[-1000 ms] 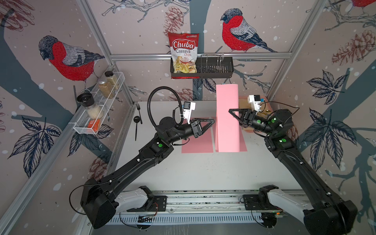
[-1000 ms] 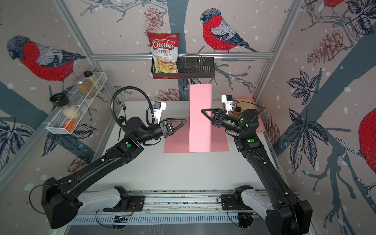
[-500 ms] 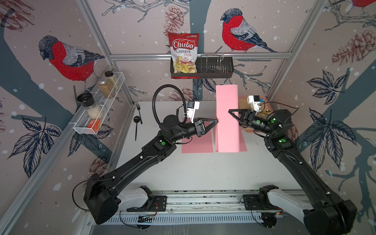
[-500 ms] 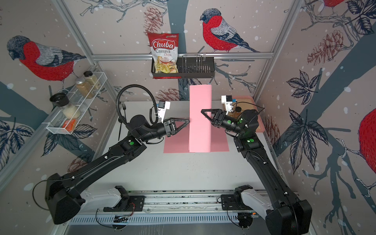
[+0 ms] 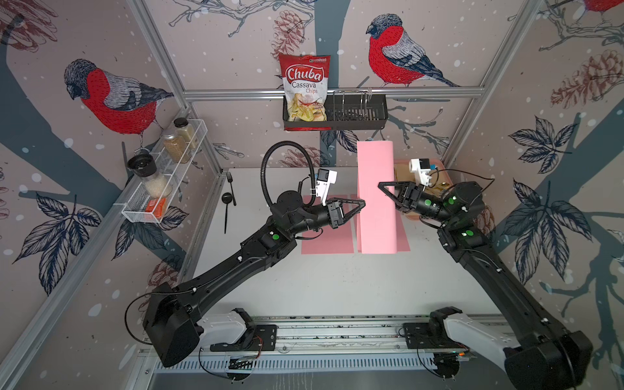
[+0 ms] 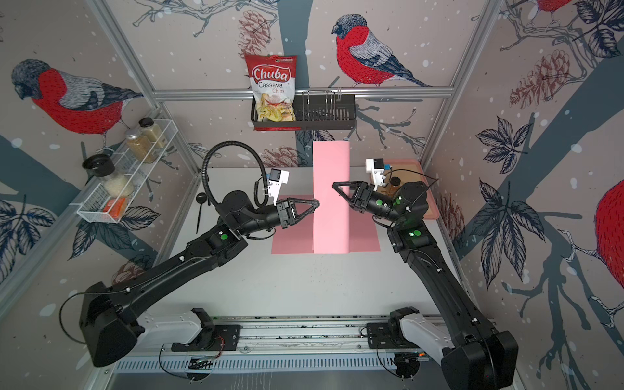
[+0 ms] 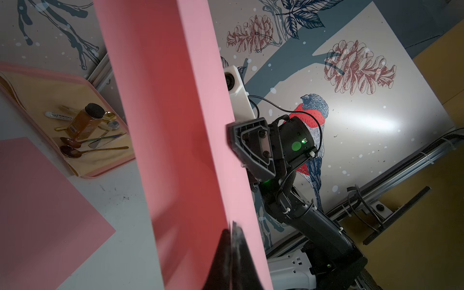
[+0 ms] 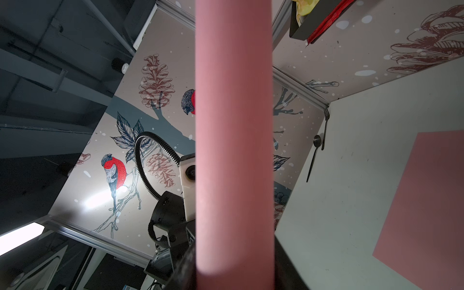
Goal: Fold the rectangular paper in half along the long edge
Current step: Fold the paper.
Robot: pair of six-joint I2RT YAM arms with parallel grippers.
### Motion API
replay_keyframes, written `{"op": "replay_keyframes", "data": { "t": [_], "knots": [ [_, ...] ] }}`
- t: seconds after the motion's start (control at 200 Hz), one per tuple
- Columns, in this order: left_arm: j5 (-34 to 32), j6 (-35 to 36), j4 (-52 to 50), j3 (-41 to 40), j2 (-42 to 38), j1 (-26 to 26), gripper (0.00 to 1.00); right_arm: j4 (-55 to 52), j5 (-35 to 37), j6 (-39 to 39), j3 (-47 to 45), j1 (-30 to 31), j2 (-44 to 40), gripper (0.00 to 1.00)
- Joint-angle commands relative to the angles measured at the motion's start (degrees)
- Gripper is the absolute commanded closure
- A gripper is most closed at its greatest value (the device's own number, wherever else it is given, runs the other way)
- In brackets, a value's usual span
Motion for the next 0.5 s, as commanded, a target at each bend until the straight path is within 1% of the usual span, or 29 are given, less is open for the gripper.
{"op": "replay_keyframes", "data": {
  "t": [0.0, 0.495],
  "knots": [
    [1.0, -0.17, 3.3, 0.57, 0.19, -0.12, 1.0, 1.22, -0.5, -0.95, 0.56, 0.18, -0.22, 0.62],
    [0.59, 0.52, 2.7, 0.66, -0.06, -0.16, 1.0, -3.34, -2.16, -3.47, 1.7, 0.16, -0.66, 0.62]
  ]
}}
